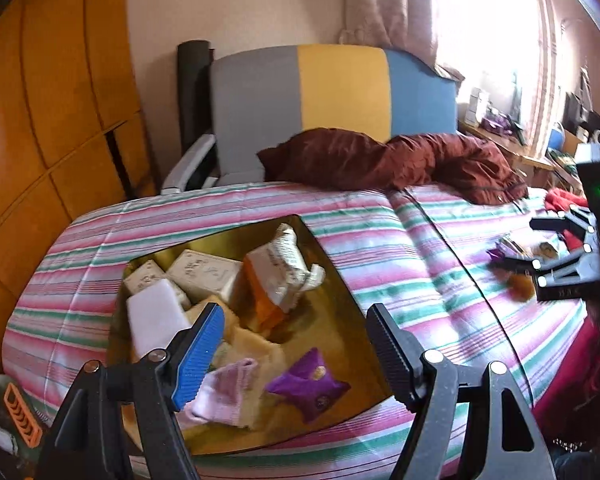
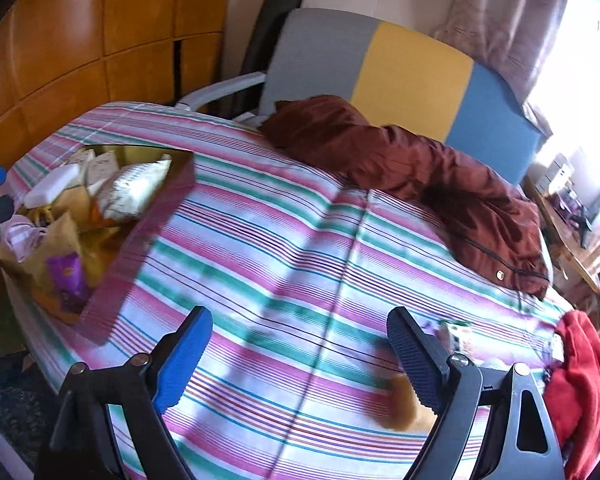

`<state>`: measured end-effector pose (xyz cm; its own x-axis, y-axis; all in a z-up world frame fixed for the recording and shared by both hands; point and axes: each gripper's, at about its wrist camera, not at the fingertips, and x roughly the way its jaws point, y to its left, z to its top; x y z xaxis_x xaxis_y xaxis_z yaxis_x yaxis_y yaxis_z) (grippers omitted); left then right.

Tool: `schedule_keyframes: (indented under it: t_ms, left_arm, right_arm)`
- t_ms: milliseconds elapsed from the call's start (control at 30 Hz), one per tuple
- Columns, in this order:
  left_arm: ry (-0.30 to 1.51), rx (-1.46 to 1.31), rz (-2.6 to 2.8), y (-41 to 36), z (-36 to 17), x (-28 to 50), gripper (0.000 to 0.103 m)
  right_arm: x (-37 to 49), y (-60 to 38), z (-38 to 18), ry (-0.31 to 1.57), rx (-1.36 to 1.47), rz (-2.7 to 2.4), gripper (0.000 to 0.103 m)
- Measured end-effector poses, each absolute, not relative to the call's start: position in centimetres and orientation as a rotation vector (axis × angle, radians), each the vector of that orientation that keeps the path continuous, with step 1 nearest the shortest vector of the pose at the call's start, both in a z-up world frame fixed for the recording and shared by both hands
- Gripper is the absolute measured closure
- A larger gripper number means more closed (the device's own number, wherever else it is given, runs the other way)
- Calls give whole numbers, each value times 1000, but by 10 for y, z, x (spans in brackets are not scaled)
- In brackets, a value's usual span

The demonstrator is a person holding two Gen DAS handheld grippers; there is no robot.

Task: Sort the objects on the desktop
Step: 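Move both open tools back toward the remaining items on the bed, then grasp the white-blue knit cap with the right tool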

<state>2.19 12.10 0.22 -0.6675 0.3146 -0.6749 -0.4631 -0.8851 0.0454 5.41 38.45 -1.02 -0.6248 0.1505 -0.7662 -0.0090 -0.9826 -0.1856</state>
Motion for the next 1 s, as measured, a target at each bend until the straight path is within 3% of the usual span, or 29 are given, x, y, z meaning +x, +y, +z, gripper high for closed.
schedule_keyframes:
  t_ms: [233, 1000]
  left_arm:
    - [356, -960, 2433, 152, -4, 29, 28]
    - [484, -999, 2121, 261, -39, 48, 28]
  right_arm:
    - [56, 447, -10, -86, -1282, 2647, 13]
    - [100, 594, -19, 759, -1051, 2326, 8]
